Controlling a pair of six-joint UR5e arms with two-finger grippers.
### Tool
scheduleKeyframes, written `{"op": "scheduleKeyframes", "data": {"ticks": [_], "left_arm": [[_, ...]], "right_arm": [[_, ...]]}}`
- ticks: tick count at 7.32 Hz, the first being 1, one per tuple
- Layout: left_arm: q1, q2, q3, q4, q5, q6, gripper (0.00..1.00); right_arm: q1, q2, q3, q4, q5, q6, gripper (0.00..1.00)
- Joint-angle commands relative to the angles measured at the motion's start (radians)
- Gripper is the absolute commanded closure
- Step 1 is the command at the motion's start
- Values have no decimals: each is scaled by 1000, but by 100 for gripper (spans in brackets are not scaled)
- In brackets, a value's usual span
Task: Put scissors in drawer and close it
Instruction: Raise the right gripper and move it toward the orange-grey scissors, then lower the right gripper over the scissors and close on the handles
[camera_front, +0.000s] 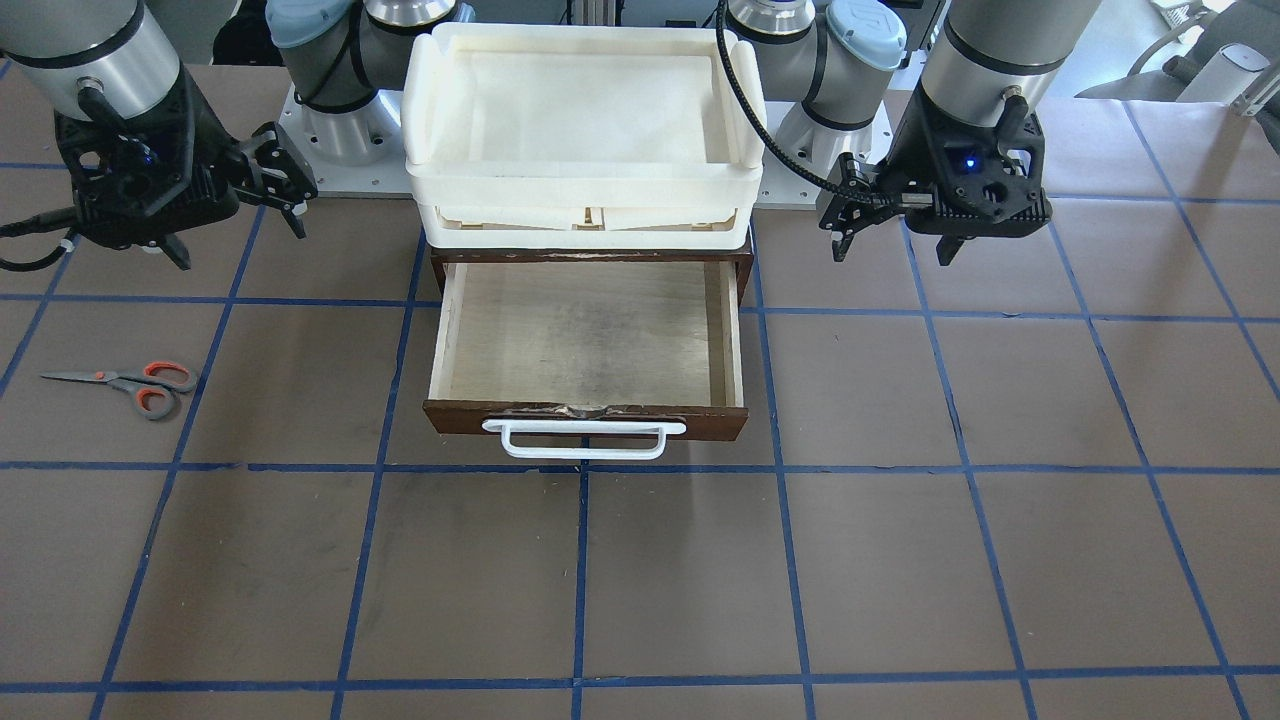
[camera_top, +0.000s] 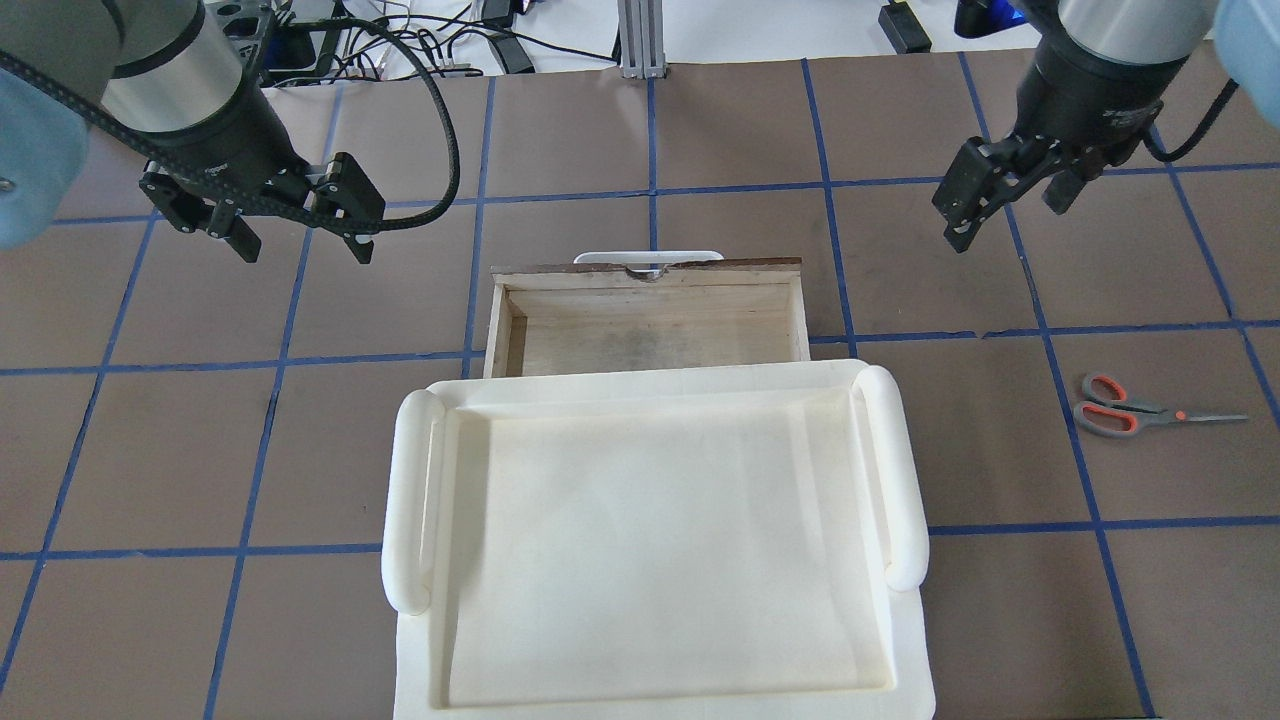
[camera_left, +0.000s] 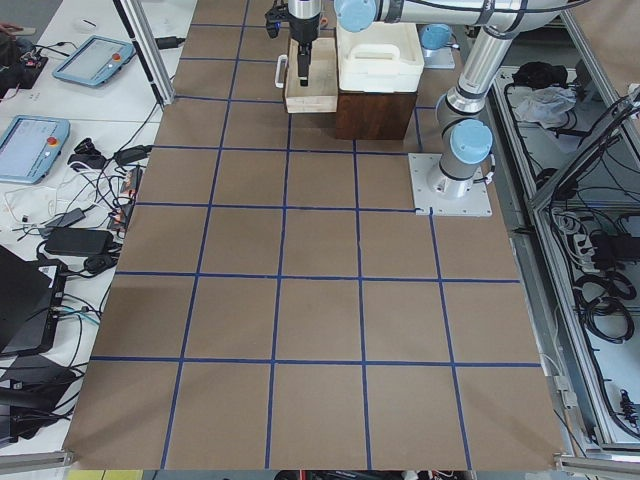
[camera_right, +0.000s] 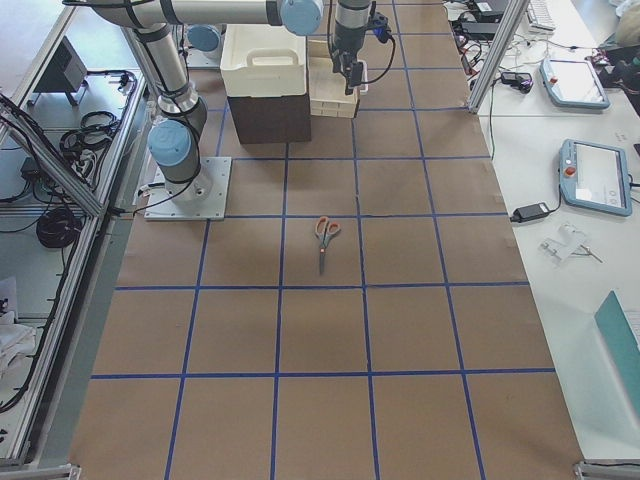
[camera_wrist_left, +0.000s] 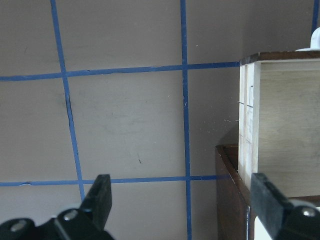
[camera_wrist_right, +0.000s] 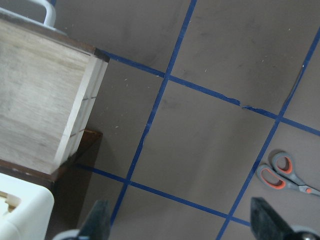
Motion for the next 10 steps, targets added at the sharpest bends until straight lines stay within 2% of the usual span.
{"op": "scheduleKeyframes", "data": {"ticks": [1, 3, 5, 8, 10], "left_arm": [[0, 0, -2, -1, 0, -3, 0], [0, 0, 0, 0, 0, -1, 0], [0, -7, 0, 2, 0, -6, 0], [0, 5, 0, -1, 2, 3, 0], [0, 3, 0, -1, 2, 3, 0]], "right_arm": [[-104, -60, 83, 33, -2, -264, 0], [-271, -83, 153, 32, -75, -580, 0], [-462, -75, 250, -28, -80, -841, 0], [-495, -34, 437, -349, -114, -1123, 0], [-584, 84, 461, -468, -83, -1309, 0]]}}
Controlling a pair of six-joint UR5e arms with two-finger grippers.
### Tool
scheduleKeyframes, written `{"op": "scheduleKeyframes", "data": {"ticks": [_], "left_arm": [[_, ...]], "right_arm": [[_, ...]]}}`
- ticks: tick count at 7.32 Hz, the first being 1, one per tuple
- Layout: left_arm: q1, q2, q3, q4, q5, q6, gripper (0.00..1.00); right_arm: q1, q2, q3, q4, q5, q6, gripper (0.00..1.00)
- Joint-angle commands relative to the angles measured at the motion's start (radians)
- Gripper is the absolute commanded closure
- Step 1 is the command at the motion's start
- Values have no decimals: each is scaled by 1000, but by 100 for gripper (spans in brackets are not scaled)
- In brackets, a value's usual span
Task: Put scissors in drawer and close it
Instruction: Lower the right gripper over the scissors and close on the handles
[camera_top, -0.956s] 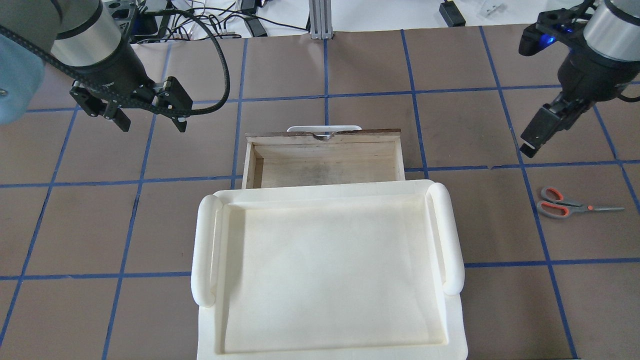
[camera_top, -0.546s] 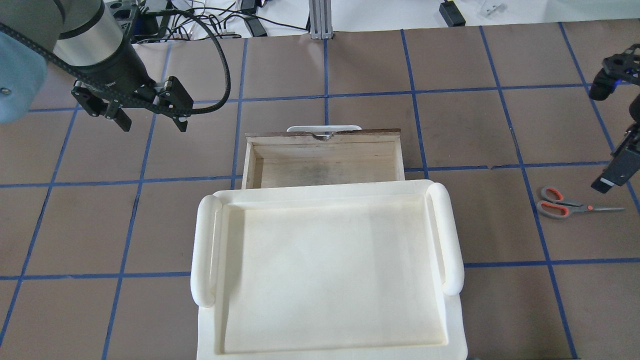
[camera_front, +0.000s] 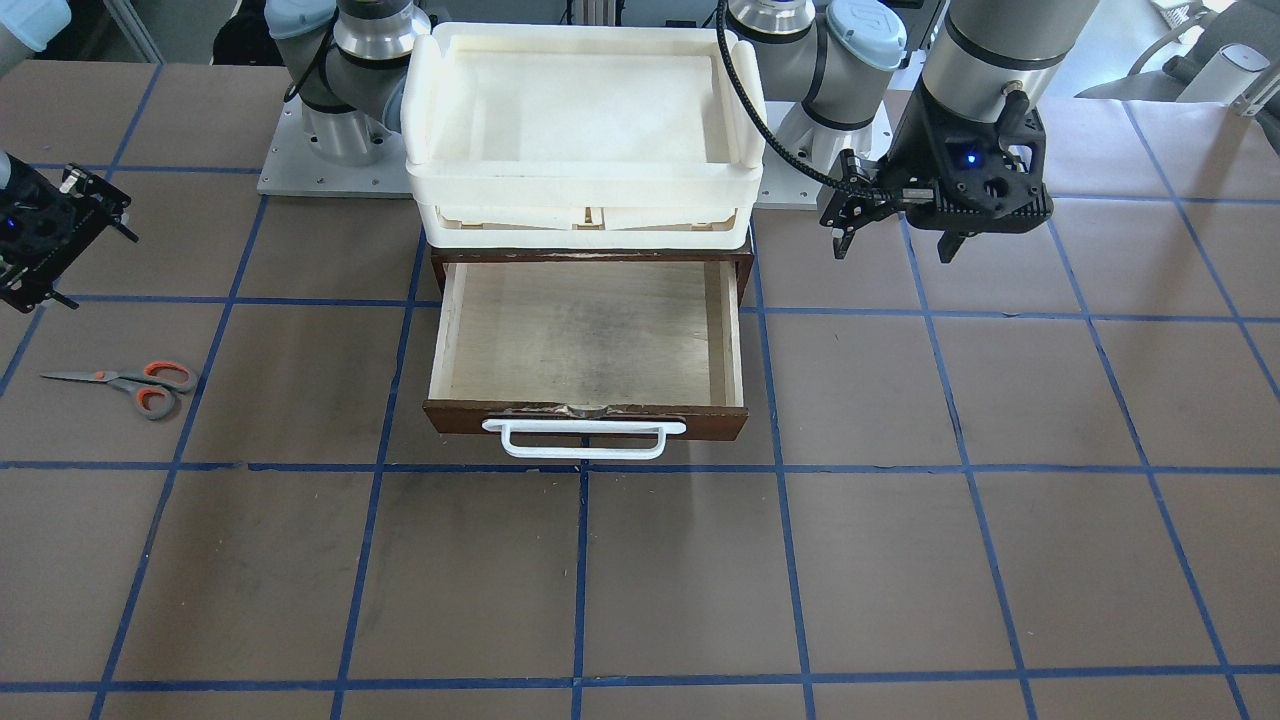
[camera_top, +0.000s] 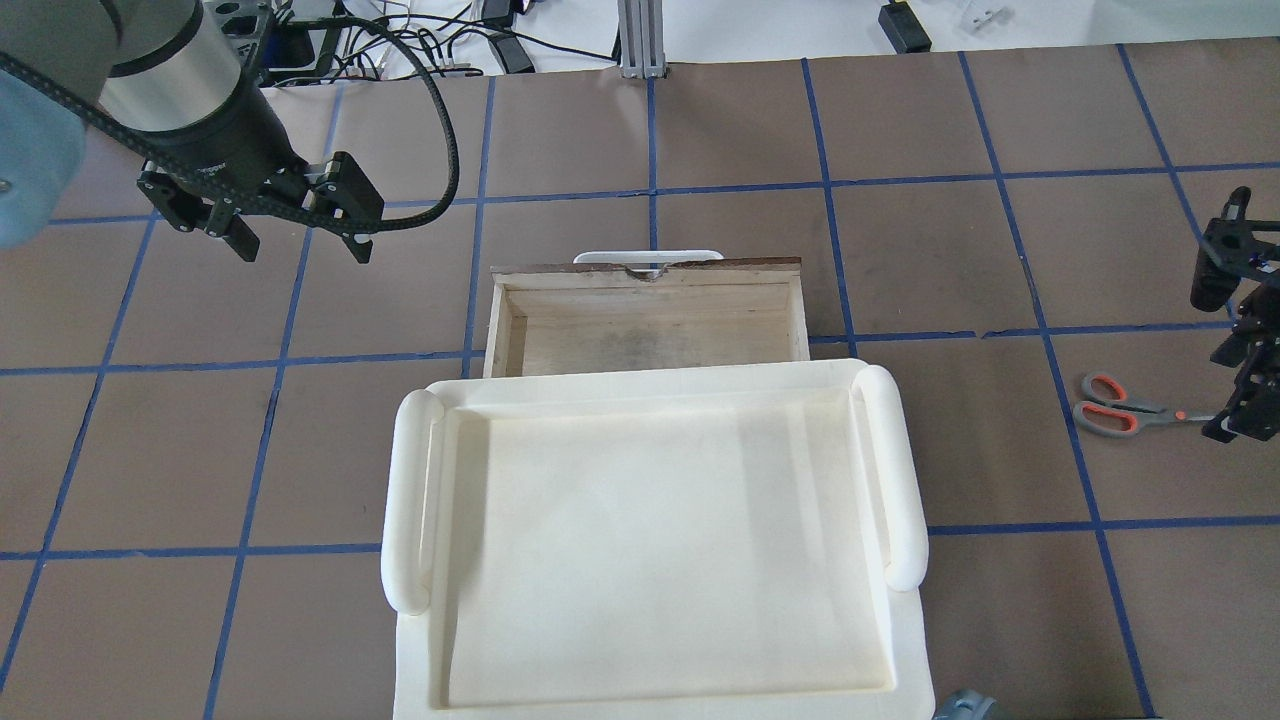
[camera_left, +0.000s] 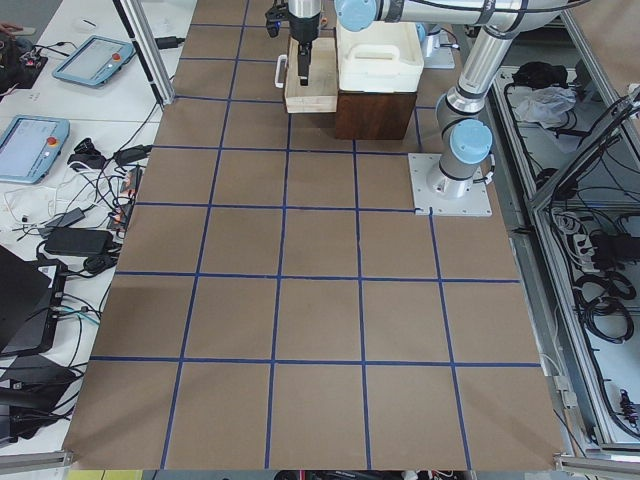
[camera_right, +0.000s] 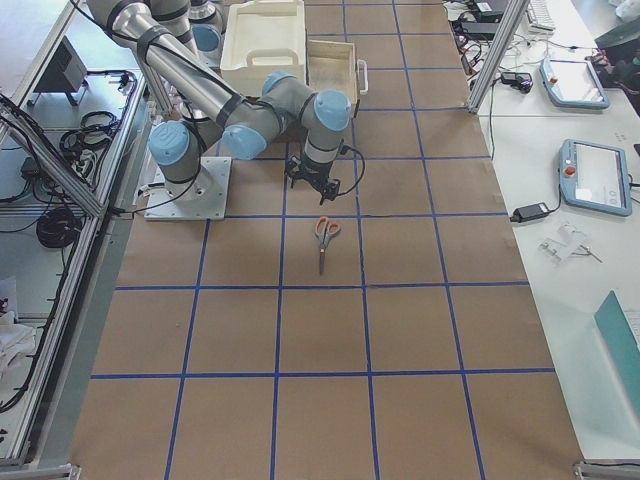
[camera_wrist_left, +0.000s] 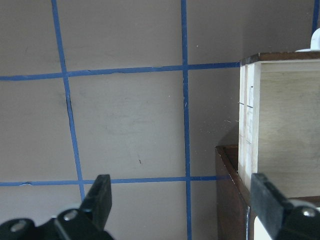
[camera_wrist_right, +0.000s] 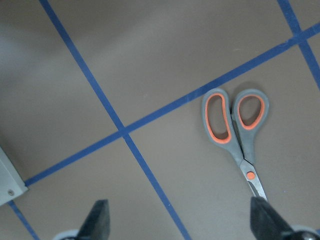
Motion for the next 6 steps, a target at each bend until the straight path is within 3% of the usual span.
{"op": "scheduleKeyframes", "data": {"ticks": [1, 4, 6], "left_arm": [[0, 1, 0, -2, 0, 0, 0], [0, 0, -1, 0, 0, -6, 0], [0, 1, 0, -2, 0, -6, 0]], "right_arm": [[-88, 122, 20, -154, 54, -187, 0], [-100, 212, 140, -464, 86, -342, 0], [-102, 216, 145, -477, 138, -446, 0]]}}
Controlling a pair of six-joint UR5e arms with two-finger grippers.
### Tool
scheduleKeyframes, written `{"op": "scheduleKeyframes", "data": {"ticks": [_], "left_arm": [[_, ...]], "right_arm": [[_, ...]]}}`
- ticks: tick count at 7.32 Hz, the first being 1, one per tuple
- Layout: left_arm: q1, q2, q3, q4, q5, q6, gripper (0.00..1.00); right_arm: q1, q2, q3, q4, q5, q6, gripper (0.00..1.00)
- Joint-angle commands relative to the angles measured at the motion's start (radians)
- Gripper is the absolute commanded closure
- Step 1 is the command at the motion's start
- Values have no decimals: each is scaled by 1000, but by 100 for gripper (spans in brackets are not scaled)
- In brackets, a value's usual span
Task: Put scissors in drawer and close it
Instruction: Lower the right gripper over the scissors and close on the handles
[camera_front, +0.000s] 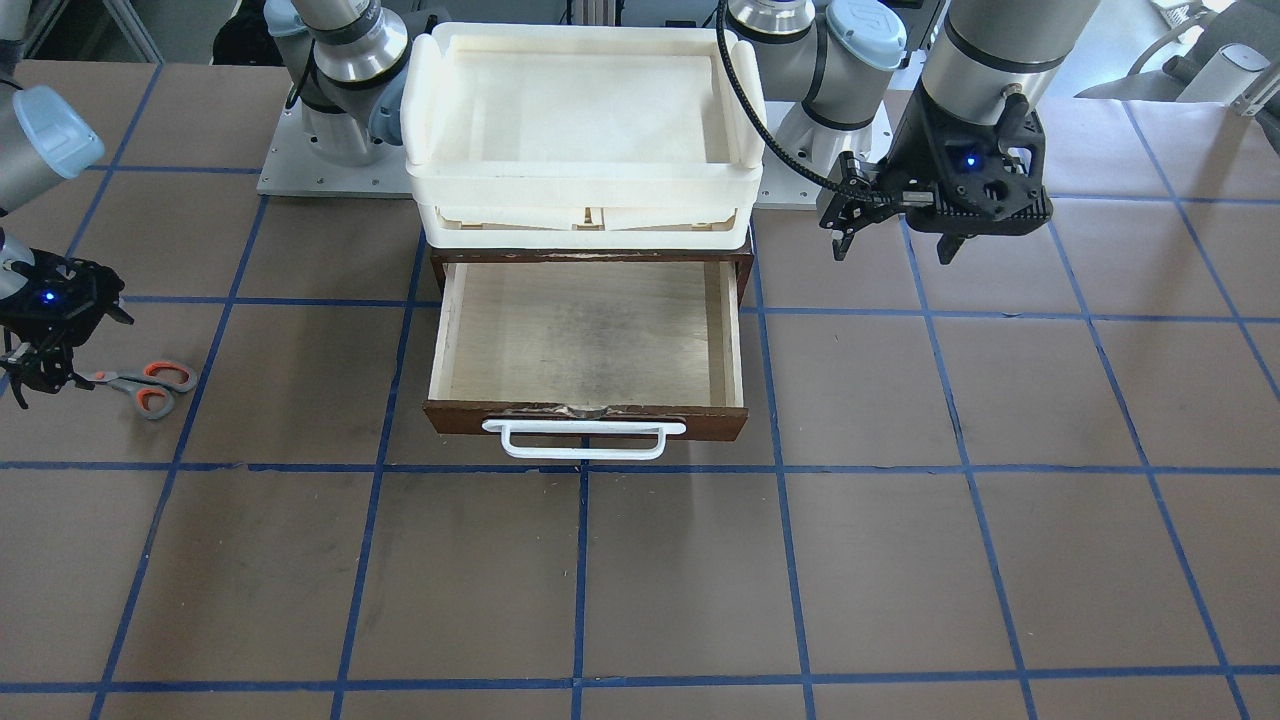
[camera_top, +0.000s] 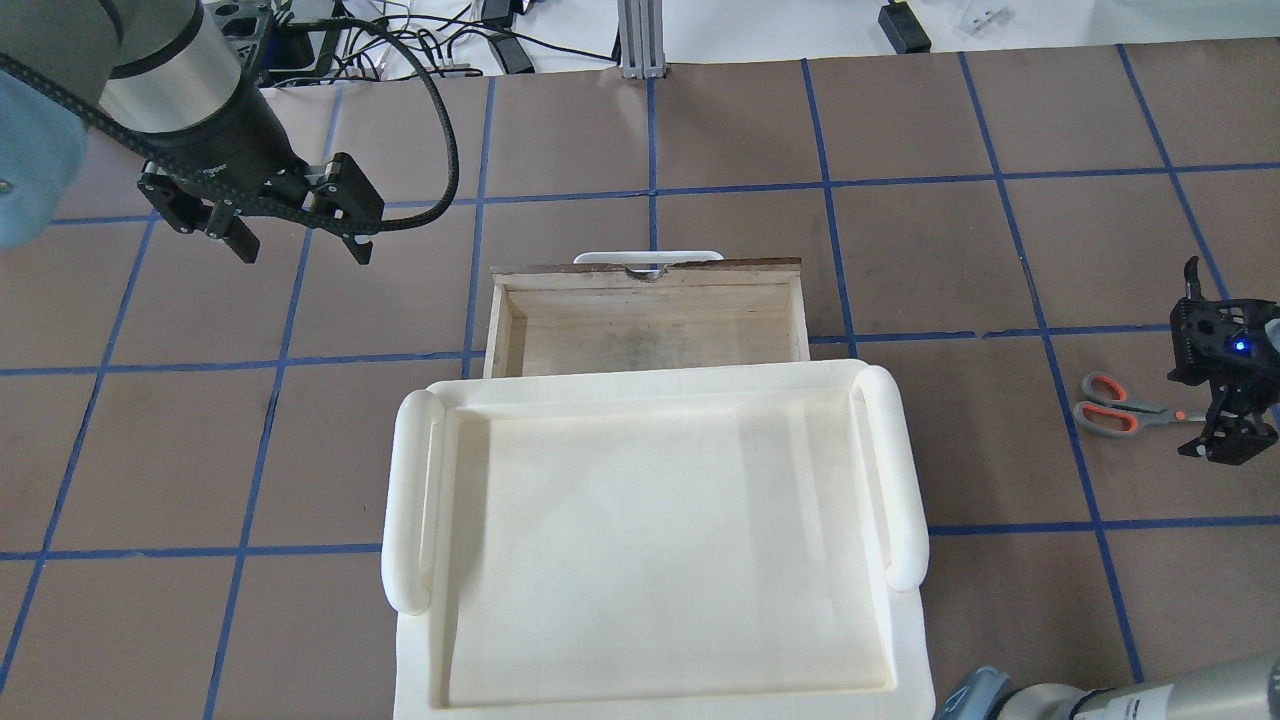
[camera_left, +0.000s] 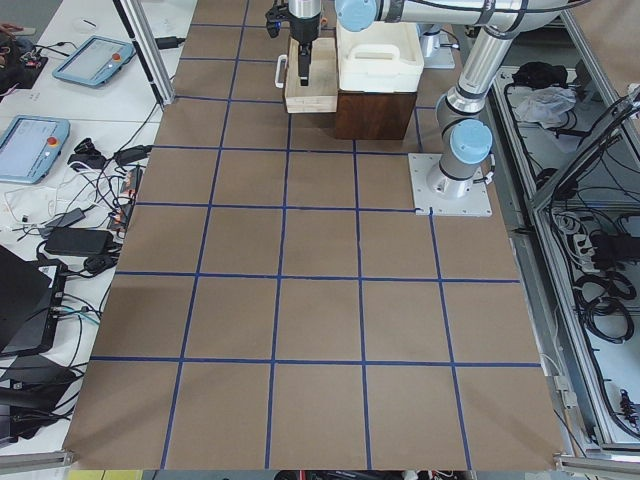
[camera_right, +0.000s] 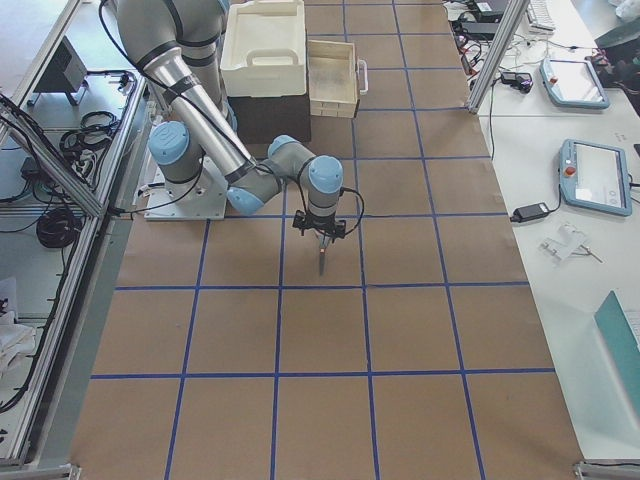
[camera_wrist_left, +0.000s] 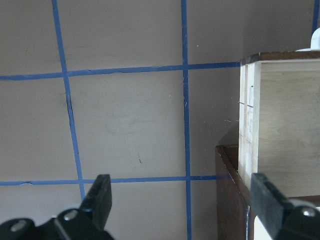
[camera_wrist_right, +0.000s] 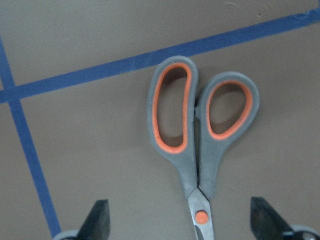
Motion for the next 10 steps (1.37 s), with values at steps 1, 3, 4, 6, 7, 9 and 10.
{"op": "scheduleKeyframes", "data": {"ticks": [1, 3, 4, 6, 7, 9, 10], "left_arm": [[0, 2, -1, -3, 0, 1, 0], [-2, -6, -13, 2, -2, -3, 0], [-2, -1, -15, 2, -2, -2, 0], [-3, -17, -15, 6, -3, -9, 0], [-5, -17, -15, 9, -3, -8, 0], [-6, -21, -15, 11, -2, -5, 0], [-6, -26, -15, 28, -3, -8, 0]], "right_arm": [[-2, 19, 11, -42, 44, -65, 0], [-2, 51, 11, -94, 50, -89, 0], [-2, 54, 11, -95, 52, -89, 0], [-2, 68, 11, -95, 52, -89, 1], [-2, 68, 11, -95, 52, -89, 2], [-2, 80, 11, -95, 52, -94, 4], [-2, 80, 11, -95, 52, -94, 9]]}}
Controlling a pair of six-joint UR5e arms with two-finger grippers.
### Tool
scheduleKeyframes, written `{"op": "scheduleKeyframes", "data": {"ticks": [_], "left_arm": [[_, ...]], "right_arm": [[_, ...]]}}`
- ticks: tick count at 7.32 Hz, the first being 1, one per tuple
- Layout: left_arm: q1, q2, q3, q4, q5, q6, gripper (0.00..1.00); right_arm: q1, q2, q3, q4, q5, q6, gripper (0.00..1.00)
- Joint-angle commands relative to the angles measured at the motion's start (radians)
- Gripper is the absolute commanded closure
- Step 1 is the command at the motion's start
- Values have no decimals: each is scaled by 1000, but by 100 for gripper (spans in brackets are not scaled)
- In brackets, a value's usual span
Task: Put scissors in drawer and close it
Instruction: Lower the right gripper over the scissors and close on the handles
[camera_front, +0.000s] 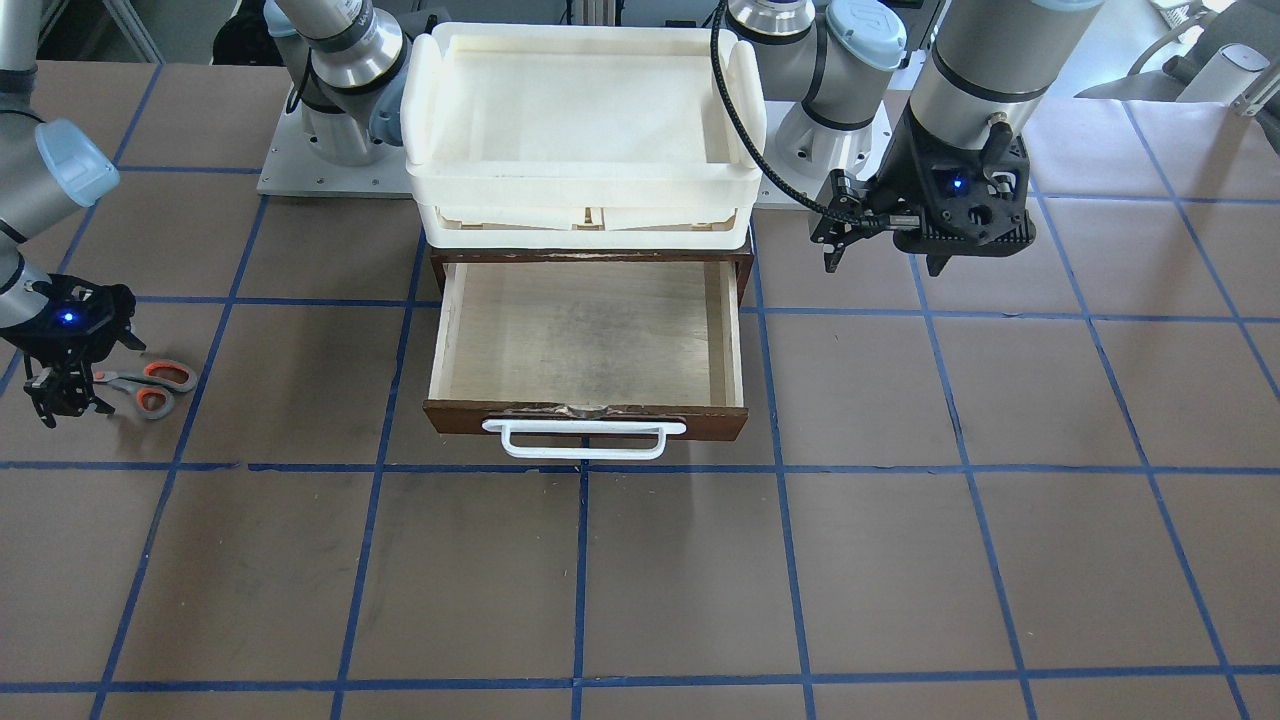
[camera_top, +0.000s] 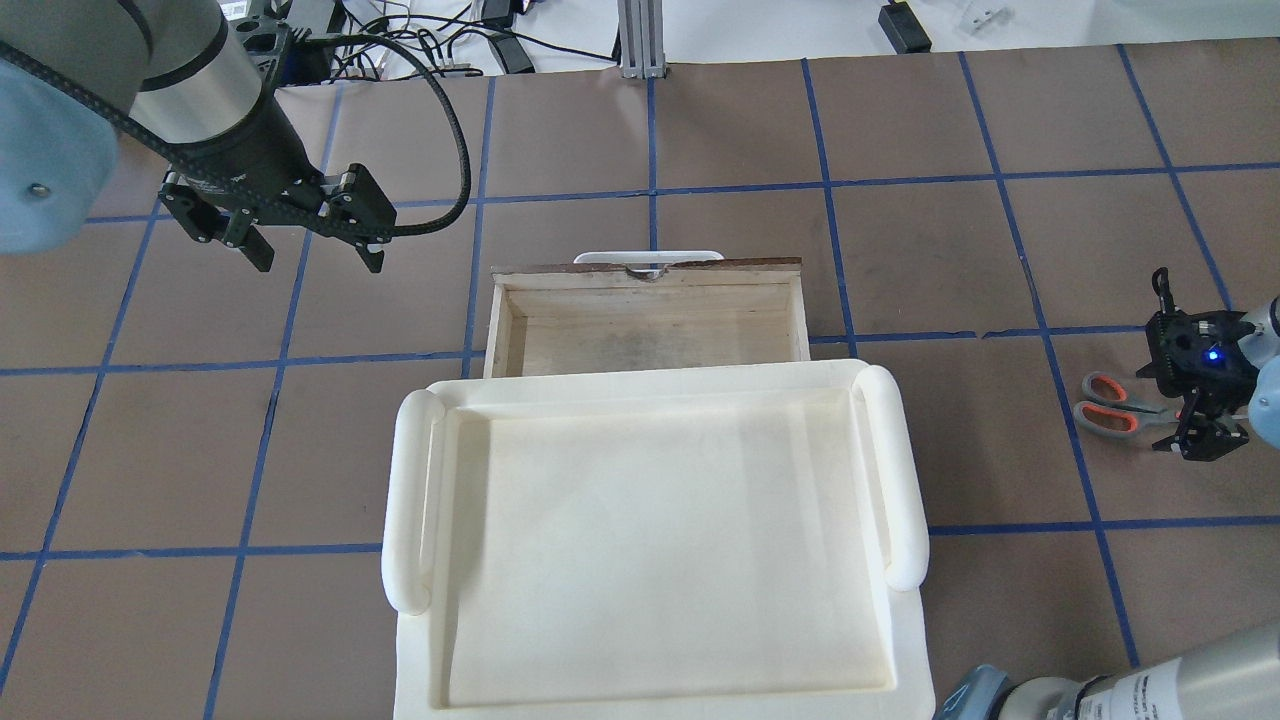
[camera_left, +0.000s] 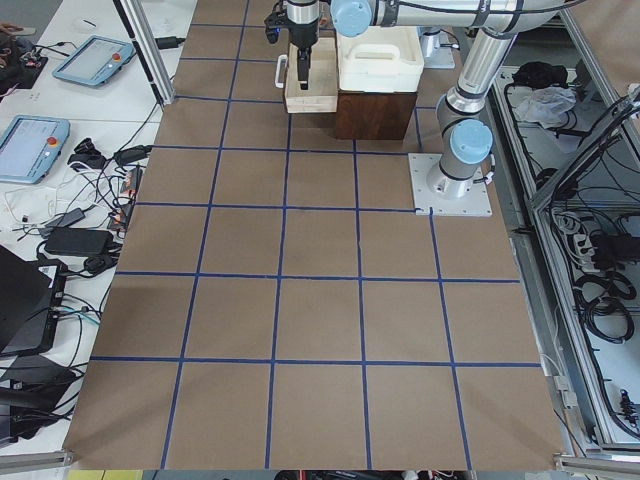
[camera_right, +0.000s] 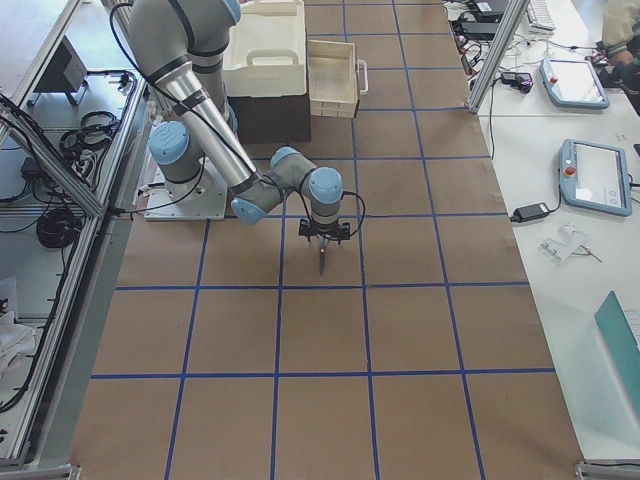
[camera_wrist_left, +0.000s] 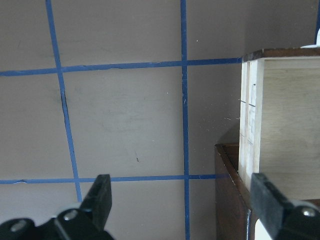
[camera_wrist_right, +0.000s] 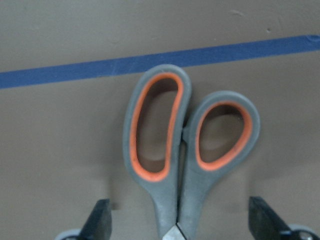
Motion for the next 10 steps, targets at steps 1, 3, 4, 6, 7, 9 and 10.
{"op": "scheduleKeyframes", "data": {"ticks": [1, 3, 4, 6, 7, 9, 10], "left_arm": [[0, -9, 0, 32, -4, 0, 0], [0, -3, 0, 32, 1, 8, 0], [0, -5, 0, 34, 1, 5, 0], [1, 21, -14, 32, 1, 12, 0], [1, 17, -17, 32, -4, 3, 0], [1, 24, -20, 35, -8, 9, 0], [1, 24, -20, 37, -11, 18, 0]], "right_arm": [[0, 3, 0, 0, -2, -3, 14], [0, 3, 0, 0, 0, -17, 21], [0, 2, -2, 0, 0, -24, 25], [0, 2, -3, -6, 0, -41, 38], [0, 2, -3, -8, 1, -46, 43], [0, 0, -5, -11, 2, -60, 69], [0, 0, -5, -29, 0, -79, 90]]}}
